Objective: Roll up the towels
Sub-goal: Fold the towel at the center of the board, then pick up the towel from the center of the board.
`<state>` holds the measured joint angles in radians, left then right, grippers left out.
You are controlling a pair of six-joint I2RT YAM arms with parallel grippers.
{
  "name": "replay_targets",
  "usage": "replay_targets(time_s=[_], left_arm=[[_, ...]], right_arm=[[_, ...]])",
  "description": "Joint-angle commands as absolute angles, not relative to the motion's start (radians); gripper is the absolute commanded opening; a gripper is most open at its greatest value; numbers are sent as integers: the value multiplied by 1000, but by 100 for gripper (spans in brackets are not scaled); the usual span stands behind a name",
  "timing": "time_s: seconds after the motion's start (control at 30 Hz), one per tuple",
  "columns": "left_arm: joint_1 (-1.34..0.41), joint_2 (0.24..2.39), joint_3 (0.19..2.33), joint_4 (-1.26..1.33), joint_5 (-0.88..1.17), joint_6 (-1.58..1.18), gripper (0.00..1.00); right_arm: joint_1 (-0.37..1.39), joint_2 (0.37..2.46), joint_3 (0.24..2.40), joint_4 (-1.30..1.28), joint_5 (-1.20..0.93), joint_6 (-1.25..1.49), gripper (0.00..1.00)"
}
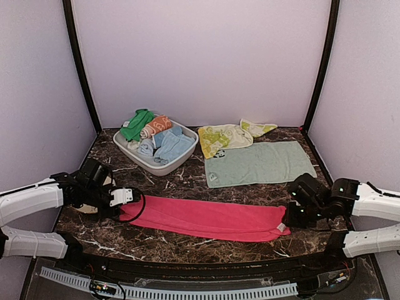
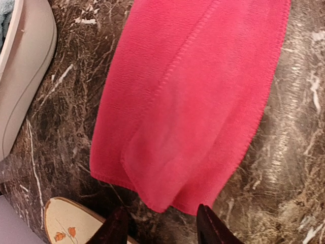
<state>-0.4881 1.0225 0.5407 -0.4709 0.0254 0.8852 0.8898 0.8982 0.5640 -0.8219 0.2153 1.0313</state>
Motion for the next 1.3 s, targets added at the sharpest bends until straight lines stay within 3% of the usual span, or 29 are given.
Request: replay_targets(time_s=[0.0,0.23,0.37,0.53,0.7,1.07,1.27], left_arm=[[-484,981,598,-665,135,847,51],[-484,1016,729,-749,201,839,51],[-485,1130,777,-625,147,799,49],[-484,1295,774,-453,83,760,45],[-494,1369,725,-370,62,743,41],[-498,1105,507,-483,71,902,40],[-498,1079,526,-567,63,917,39]], right_arm=[[919,849,550,-880,189,1079,37],[925,901,753,-943,270,998,41],[910,1030,862,-894,320,921,37],[856,1210,795,-711,235,875,30],[842,1262,687,-606,179,890,28],[717,1239,613,-552,130,830,27],[675,1251,652,-580,127,779,27]])
